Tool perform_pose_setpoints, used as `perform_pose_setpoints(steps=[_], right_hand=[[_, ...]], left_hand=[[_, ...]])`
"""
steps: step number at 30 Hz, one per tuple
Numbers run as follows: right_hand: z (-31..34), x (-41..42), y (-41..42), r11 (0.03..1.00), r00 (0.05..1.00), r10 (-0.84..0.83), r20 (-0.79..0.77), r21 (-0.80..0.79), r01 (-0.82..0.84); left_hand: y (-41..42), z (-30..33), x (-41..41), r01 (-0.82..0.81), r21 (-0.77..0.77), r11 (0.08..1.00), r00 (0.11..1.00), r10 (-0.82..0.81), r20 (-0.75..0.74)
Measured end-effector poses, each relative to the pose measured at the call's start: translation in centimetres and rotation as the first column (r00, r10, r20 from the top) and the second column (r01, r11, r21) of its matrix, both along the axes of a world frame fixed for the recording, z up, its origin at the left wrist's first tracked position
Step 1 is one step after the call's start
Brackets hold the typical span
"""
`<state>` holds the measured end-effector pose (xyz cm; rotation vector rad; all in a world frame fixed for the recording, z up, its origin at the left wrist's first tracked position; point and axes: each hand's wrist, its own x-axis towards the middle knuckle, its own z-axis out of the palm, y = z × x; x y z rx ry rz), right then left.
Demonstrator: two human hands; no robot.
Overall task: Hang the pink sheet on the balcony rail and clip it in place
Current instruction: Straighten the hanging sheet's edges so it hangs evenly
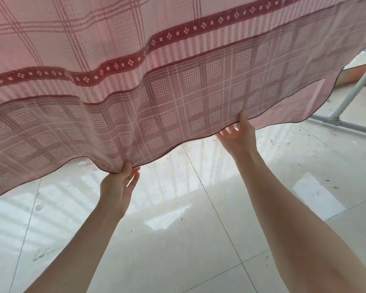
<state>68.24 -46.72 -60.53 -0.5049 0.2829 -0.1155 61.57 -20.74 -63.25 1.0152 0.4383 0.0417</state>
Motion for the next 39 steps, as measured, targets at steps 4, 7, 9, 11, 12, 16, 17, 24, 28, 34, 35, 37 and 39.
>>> perform_pose_setpoints(steps=[4, 7, 9, 11, 12, 16, 17, 24, 28, 34, 35, 37, 39], right_hand=[[-2.0, 0.2, -0.4, 0.984, 0.998, -0.009, -0.063, -0.176, -0.002], [-2.7, 0.3, -0.6, 0.998, 0.992, -0.055, -0.116, -0.034, 0.052], [-3.2, -0.1, -0.9, 0.996, 0.981, -0.077, -0.18, 0.02, 0.082], [-3.8, -0.4, -1.1, 0.994, 0.974, -0.092, -0.207, 0.046, 0.104], [-3.9, -0.4, -1.3, 0.991, 0.972, -0.103, -0.213, 0.06, 0.118], [-3.6, -0.1, -2.4, 0.98, 0.956, -0.166, -0.241, 0.065, 0.186], [-3.6, -0.1, -2.8, 0.978, 0.953, -0.177, -0.246, 0.063, 0.198], [-3.5, -1.7, -6.1, 0.98, 0.955, -0.177, -0.24, 0.043, 0.193], [-3.7, -2.1, -6.3, 0.972, 0.967, -0.131, -0.219, 0.165, 0.169], [-3.9, -3.9, -4.5, 0.973, 0.974, -0.066, -0.217, 0.201, 0.111], [-4.0, -4.3, -4.1, 0.973, 0.977, -0.065, -0.201, 0.205, 0.107], [-4.3, -4.9, -3.5, 0.971, 0.983, -0.073, -0.167, 0.214, 0.108], [-4.5, -5.1, -3.3, 0.972, 0.987, -0.078, -0.141, 0.21, 0.107]], left_hand=[[0.4, -0.1, 0.3, -0.013, 0.021, 1.0, 1.0, 0.013, 0.0], [0.7, -0.1, 0.3, -0.006, 0.052, 0.999, 1.0, 0.006, -0.001], [0.8, -0.1, 0.3, 0.006, 0.063, 0.998, 1.0, -0.007, 0.005], [0.6, -0.1, 0.4, 0.028, 0.072, 0.997, 0.999, -0.03, 0.019], [0.4, -0.1, 0.5, 0.037, 0.077, 0.996, 0.999, -0.038, 0.023], [-1.0, -0.1, 0.9, 0.058, 0.081, 0.995, 0.998, -0.06, 0.02], [-1.5, -0.1, 1.0, 0.068, 0.081, 0.994, 0.997, -0.07, 0.017], [-3.7, -0.5, 2.0, 0.087, 0.076, 0.993, 0.996, -0.089, 0.015], [-4.0, -0.4, 2.2, 0.063, 0.046, 0.997, 0.998, -0.063, 0.01], [-2.1, 0.2, 2.6, -0.007, 0.07, 0.997, 1.0, 0.007, 0.012], [-2.1, 0.3, 2.6, -0.031, 0.052, 0.998, 1.0, 0.031, 0.005], [-2.6, 0.1, 2.5, -0.057, -0.044, 0.997, 0.998, 0.057, -0.01], [-3.8, -0.2, 2.3, -0.002, -0.138, 0.99, 1.0, 0.005, 0.016]])
